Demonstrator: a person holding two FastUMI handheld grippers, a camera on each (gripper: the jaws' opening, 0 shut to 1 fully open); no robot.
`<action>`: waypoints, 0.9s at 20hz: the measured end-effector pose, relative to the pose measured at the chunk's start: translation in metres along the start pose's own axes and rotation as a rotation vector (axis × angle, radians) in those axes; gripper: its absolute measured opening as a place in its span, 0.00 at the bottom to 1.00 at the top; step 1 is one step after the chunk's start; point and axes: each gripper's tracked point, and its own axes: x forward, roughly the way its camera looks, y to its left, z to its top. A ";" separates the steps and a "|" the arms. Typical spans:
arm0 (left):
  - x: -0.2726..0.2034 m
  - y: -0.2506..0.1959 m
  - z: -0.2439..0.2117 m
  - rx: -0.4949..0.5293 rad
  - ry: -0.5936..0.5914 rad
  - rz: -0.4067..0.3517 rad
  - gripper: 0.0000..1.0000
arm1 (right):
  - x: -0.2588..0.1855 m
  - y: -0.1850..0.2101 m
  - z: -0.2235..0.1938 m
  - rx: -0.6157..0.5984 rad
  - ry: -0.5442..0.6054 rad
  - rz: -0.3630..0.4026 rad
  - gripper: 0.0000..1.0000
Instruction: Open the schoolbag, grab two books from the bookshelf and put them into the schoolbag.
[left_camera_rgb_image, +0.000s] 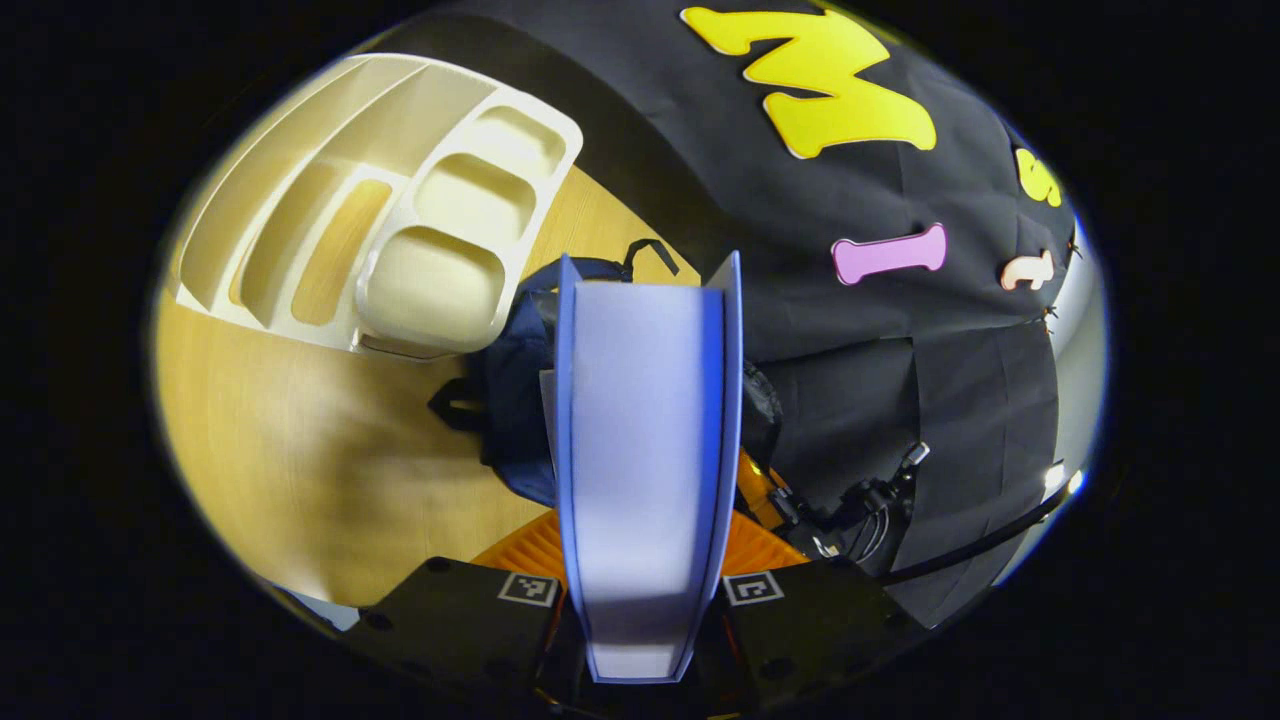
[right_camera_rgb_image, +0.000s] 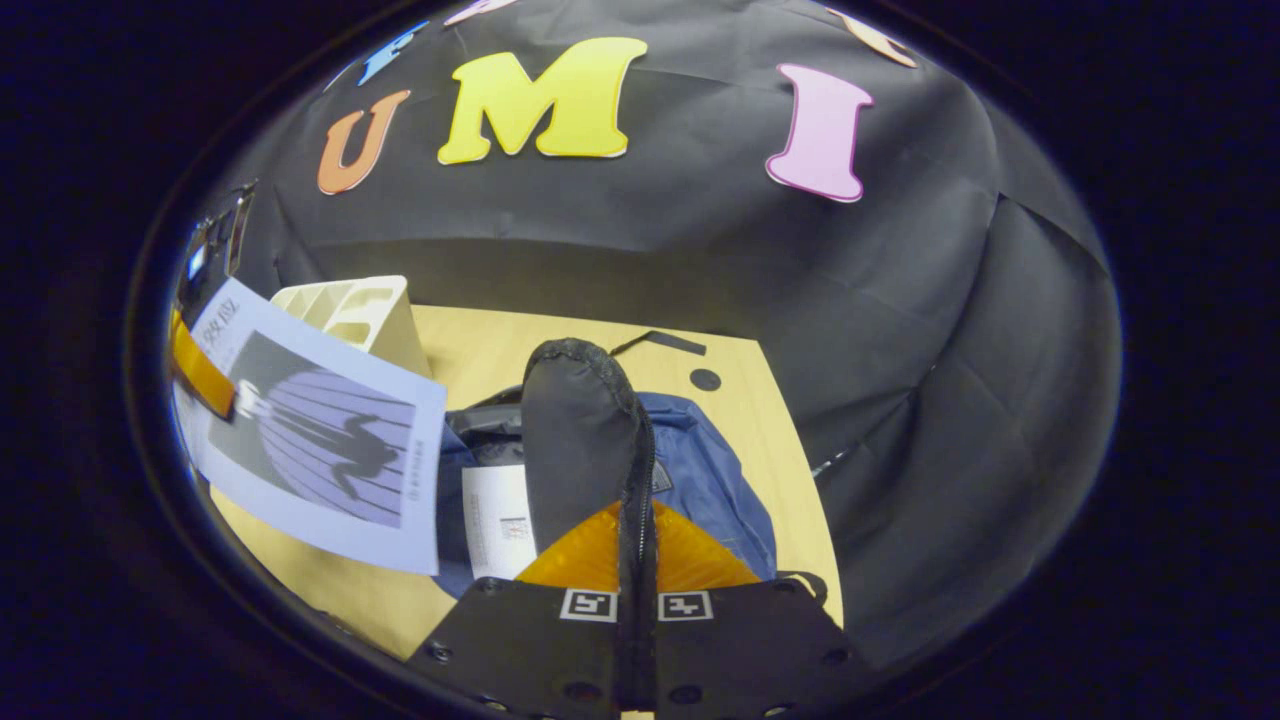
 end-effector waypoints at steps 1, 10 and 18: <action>0.012 0.006 -0.001 -0.004 0.000 0.016 0.46 | -0.001 -0.002 0.000 0.005 -0.002 0.001 0.00; 0.085 0.007 -0.002 0.042 0.001 0.042 0.46 | -0.018 -0.016 0.014 0.012 -0.022 0.005 0.00; 0.126 -0.003 -0.006 0.043 -0.006 -0.020 0.46 | -0.028 -0.037 0.023 0.005 -0.038 -0.031 0.00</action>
